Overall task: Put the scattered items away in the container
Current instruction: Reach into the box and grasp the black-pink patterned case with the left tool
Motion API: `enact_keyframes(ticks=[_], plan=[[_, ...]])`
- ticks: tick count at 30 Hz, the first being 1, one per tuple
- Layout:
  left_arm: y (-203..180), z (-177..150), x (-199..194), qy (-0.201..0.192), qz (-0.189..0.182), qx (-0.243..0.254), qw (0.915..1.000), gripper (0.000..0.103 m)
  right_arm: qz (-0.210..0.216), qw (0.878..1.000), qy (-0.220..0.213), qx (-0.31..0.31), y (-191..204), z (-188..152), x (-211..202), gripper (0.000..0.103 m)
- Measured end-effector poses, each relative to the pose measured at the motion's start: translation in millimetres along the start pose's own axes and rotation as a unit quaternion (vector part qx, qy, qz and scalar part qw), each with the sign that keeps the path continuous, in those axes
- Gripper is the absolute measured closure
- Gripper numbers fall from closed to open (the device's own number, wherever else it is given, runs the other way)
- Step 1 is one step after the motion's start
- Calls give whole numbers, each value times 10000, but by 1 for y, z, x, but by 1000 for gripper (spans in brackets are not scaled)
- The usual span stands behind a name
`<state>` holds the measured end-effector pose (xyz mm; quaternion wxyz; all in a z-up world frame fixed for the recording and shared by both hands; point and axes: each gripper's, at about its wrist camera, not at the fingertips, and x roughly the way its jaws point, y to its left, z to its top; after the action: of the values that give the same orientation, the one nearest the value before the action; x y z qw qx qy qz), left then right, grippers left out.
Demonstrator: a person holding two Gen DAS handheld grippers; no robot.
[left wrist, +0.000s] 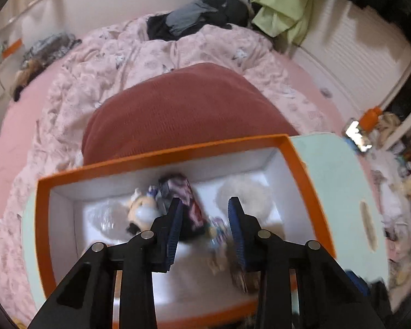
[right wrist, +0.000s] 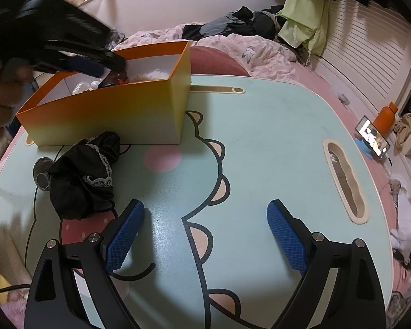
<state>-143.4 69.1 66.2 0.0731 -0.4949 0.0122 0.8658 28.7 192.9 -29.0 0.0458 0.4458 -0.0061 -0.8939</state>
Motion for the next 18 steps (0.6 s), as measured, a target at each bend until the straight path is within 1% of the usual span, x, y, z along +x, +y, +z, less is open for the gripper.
enact_keyframes(ticks=[2, 5, 7, 8, 9, 12, 13, 18], plan=[[-2, 4, 6, -126, 355, 2, 9993, 71, 0, 10000, 0, -2, 0, 0, 0, 12], [1, 7, 9, -163, 625, 1, 9979, 73, 9, 10000, 3, -1, 0, 0, 1, 12], [7, 8, 10, -130, 694, -31, 9975, 73, 9, 10000, -2, 2, 1, 0, 0, 12], [11, 9, 9, -98, 682, -83, 9976, 73, 10, 10000, -1, 3, 1, 0, 1, 12], [17, 10, 9, -83, 595, -188, 9980, 73, 8, 10000, -1, 2, 1, 1, 1, 12], [31, 10, 4, -142, 172, -586, 9980, 71, 14, 10000, -1, 1, 0, 1, 1, 12], [32, 10, 6, -130, 192, -628, 9978, 71, 15, 10000, -1, 2, 1, 1, 1, 12], [20, 10, 10, -196, 428, -427, 9980, 70, 13, 10000, 0, 5, 1, 0, 1, 11]])
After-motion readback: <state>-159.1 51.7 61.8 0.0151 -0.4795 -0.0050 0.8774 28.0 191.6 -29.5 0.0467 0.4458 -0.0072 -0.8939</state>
